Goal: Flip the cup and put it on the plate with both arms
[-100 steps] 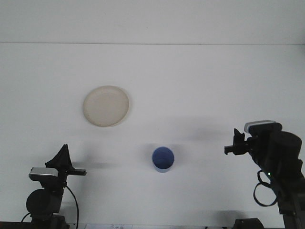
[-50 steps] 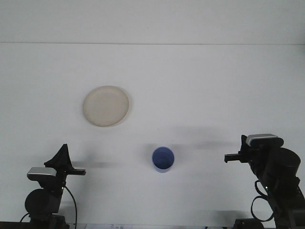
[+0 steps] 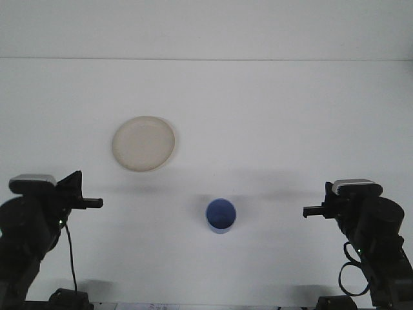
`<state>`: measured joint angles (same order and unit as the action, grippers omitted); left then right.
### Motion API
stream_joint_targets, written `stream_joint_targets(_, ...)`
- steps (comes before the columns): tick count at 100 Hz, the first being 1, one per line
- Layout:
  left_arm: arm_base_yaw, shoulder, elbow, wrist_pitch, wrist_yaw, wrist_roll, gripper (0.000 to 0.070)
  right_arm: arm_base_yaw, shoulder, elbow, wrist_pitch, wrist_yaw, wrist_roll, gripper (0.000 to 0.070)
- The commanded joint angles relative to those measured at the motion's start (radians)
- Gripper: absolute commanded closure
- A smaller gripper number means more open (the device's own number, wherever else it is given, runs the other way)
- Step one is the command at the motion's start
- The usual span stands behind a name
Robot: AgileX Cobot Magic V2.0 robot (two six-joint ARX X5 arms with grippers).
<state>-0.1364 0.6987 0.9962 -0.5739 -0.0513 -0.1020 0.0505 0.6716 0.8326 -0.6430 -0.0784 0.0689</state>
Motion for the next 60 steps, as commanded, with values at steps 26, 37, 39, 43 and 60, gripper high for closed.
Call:
stream_joint_targets(26,-0.045,0.364,0.29,-0.25,0.148,0.138,0.0688,0.001,0.011,0.009,0.014,0.0,0.014,0.07)
stream_joint_targets(37,-0.056,0.418,0.29,-0.223,0.19,0.09,0.066,0.001,0.011,0.009,0.014,0.0,0.014,0.07)
stream_joint_targets(39,-0.061,0.428,0.29,-0.22,0.206,0.069,0.0625,0.001,0.011,0.009,0.014,0.0,0.014,0.07)
stream_joint_targets(43,-0.068,0.446,0.29,-0.217,0.245,0.041,0.0532,0.001,0.011,0.009,0.014,0.0,0.013,0.07)
stream_joint_targets(60,-0.122,0.511,0.29,-0.21,0.383,0.038,0.0306,0.001,0.011,0.009,0.015,0.0,0.013,0.07)
